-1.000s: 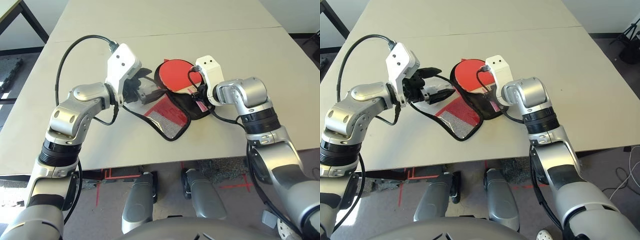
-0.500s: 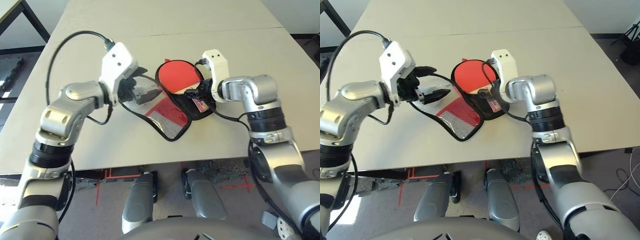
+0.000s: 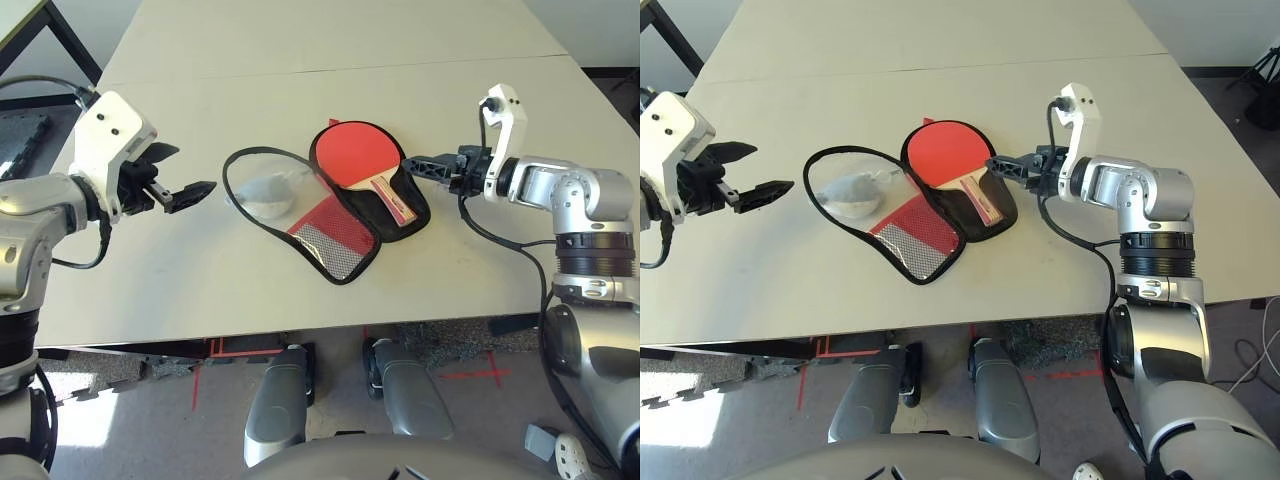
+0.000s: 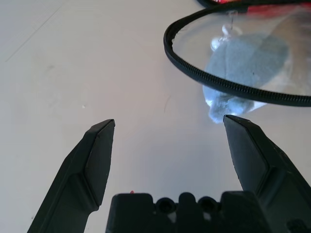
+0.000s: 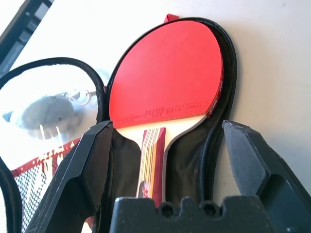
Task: Store the ping-pong paddle in its case and zip it.
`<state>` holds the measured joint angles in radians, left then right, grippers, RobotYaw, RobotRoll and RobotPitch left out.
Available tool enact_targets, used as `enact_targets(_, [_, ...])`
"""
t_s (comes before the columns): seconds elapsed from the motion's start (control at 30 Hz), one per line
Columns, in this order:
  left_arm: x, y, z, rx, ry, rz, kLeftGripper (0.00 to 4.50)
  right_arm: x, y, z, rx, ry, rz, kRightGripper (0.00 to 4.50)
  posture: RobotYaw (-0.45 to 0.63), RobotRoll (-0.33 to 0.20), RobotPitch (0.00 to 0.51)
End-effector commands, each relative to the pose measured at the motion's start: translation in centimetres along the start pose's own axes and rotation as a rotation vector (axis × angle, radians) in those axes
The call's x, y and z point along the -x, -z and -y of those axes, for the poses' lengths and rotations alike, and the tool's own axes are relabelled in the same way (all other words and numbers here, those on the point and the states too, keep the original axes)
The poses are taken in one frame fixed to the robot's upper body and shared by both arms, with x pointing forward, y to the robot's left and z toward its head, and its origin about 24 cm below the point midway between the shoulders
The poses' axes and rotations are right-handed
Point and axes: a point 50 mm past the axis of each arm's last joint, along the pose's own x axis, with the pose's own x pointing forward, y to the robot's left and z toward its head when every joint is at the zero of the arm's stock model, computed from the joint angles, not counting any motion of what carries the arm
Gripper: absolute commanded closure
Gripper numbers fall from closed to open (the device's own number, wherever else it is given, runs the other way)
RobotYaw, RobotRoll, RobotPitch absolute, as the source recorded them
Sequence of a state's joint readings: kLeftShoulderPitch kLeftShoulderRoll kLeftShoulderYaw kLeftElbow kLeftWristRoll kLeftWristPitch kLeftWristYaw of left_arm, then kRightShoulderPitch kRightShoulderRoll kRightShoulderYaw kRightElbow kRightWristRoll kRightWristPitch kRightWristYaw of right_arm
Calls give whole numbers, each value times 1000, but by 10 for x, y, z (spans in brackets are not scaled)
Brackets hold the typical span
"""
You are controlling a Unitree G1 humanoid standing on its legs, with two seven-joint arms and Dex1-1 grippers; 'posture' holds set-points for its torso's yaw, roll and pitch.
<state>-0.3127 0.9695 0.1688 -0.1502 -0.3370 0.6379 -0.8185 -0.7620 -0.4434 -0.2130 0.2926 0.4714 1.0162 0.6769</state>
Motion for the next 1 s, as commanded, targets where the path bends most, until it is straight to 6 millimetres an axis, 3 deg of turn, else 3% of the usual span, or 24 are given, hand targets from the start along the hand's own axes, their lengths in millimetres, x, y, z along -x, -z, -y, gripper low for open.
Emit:
enact_targets(0.03, [-18, 10, 18, -12, 74, -41, 0, 2, -9, 3, -67, -24, 95, 22, 135, 0, 166])
enact_targets(0.17, [-45, -3, 44, -5, 180, 15, 0, 5, -19, 12, -152, -34, 202, 22, 119, 0, 164])
enact_targets(0.3, [-59, -19, 62, -19, 262, 63, 0, 12, -24, 18, -163, -57, 300, 22, 98, 0, 162])
enact_targets(0.5, [-73, -85, 91, -50, 412, 258, 0, 24, -22, 33, -190, 12, 339, 22, 81, 0, 160])
enact_targets(0.67, [-104, -114, 136, -122, 518, 334, 0, 30, -25, 41, -196, 40, 355, 22, 81, 0, 160])
enact_targets(0.8, [-122, -118, 176, -172, 606, 352, 0, 38, -27, 45, -180, 40, 336, 22, 59, 0, 157])
enact_targets(1.0, [-125, -103, 167, -176, 580, 328, 0, 49, -22, 46, -203, -17, 241, 22, 53, 0, 162])
